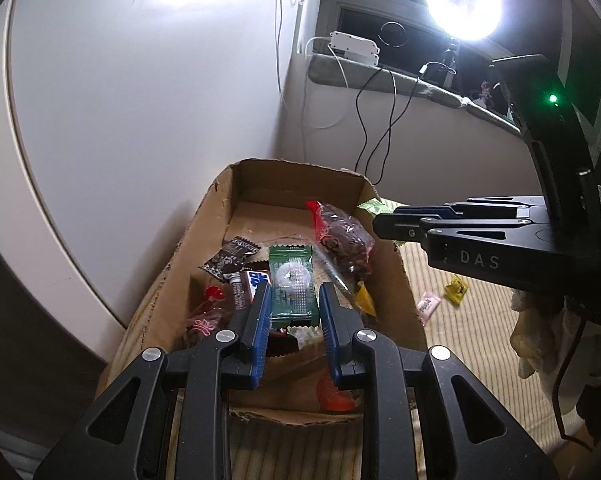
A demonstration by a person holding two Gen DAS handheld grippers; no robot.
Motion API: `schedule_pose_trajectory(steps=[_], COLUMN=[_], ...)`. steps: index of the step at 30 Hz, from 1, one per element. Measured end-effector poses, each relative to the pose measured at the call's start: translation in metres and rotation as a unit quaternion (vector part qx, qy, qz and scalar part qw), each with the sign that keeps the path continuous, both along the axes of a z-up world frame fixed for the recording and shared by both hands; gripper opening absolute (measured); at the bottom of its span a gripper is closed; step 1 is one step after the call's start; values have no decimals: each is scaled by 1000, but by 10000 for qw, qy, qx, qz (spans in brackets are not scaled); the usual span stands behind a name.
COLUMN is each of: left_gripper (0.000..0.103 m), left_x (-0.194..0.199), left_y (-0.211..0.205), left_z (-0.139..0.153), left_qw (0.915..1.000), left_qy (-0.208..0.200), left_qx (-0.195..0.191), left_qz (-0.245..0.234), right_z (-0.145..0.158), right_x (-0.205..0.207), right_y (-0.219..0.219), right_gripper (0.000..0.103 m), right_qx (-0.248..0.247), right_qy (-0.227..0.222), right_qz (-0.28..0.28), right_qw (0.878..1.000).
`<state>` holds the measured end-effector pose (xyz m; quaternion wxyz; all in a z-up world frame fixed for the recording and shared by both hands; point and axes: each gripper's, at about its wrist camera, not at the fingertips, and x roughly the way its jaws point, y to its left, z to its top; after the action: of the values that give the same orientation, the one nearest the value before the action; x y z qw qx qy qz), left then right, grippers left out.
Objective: Organize snacks
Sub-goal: 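Carry the mint packet and green packet with both tools over the box, then open both tools to drop the mint packet and green packet into the box, then withdraw both open tools from the box toward the pink and yellow candies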
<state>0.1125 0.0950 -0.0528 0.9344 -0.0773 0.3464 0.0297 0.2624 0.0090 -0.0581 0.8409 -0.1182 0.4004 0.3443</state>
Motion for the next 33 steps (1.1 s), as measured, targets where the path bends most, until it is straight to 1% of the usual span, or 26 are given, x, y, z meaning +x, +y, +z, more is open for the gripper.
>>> schedule_pose_trajectory(steps=[10, 12, 13, 14, 15, 16, 17, 18, 20, 22, 33], left_gripper=[23, 23, 24, 25, 33, 48, 55, 63, 69, 76, 76], left_x=[1, 1, 1, 1, 0, 0, 0, -1, -1, 0, 1], left_y=[4, 4, 3, 3, 2, 2, 1, 1, 0, 0, -7], left_z=[-1, -1, -1, -1, -2, -2, -2, -2, -2, -2, 3], left_qw=[10000, 10000, 10000, 10000, 10000, 10000, 9999, 9999, 9999, 9998, 9998], left_qy=[11, -17, -24, -25, -24, -31, -61, -85, -75, -61, -95], left_qx=[13, 26, 36, 51, 60, 77, 97, 114, 130, 164, 196], left_qz=[32, 13, 11, 6, 1, 2, 7, 3, 2, 32, -33], right_z=[0, 0, 0, 1, 3, 4, 6, 8, 10, 12, 15], right_x=[6, 6, 7, 7, 6, 6, 7, 8, 10, 11, 8], right_y=[11, 12, 12, 11, 10, 9, 7, 5, 0, -3, -15], right_gripper=[23, 27, 40, 58, 66, 75, 79, 81, 89, 91, 91], right_qx=[69, 49, 45, 49, 72, 96, 114, 125, 177, 236, 190], right_qy=[85, 55, 29, -9, -80, -133, -175, -207, -219, -220, -253], right_qz=[48, 16, -15, -56, -121, -172, -229, -319, -438, -509, -571], right_qw=[9999, 10000, 10000, 10000, 9999, 9997, 9995, 9992, 9986, 9982, 9979])
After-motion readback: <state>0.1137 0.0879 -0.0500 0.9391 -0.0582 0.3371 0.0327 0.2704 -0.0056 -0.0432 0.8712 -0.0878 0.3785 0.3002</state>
